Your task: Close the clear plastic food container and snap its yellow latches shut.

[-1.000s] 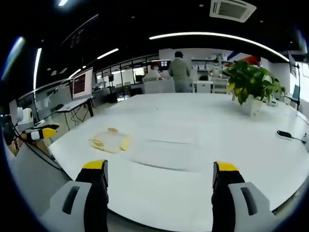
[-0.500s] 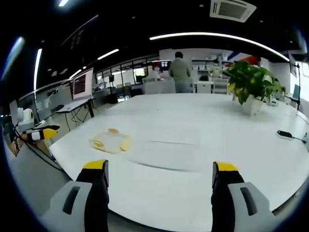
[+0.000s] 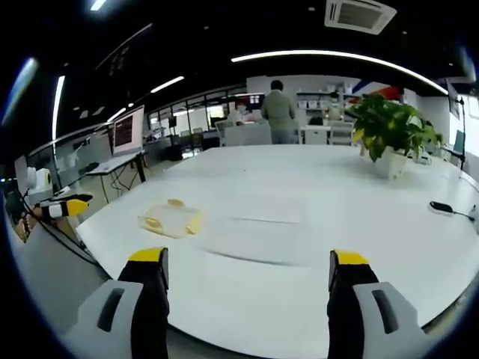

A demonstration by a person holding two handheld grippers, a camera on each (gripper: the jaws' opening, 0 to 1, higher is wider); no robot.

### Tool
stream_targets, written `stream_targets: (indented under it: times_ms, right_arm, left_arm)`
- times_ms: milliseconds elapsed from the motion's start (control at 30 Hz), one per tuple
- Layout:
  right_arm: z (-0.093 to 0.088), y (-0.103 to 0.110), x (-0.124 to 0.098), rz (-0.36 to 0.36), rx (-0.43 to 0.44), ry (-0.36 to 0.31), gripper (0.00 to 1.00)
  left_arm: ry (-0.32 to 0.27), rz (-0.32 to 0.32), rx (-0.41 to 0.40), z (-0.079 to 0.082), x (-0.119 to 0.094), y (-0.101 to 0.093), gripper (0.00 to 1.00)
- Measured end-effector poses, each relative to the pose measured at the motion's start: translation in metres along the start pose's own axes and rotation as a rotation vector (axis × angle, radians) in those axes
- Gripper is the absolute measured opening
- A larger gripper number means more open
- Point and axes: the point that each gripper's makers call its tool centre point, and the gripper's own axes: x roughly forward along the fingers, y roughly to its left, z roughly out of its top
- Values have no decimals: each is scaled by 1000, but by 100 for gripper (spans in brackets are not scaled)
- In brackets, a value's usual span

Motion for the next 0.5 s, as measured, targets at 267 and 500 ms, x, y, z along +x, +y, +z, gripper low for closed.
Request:
stream_targets:
  times_ms: [267,500]
  right_arm:
    - [-1,3,-1,-2,1,5,86]
    - [-2,4,-1,-3,4,14,85]
  left_arm:
    - [1,-2,2,0,0,0,80]
    - [-1,-4,-6,0,0,-1,80]
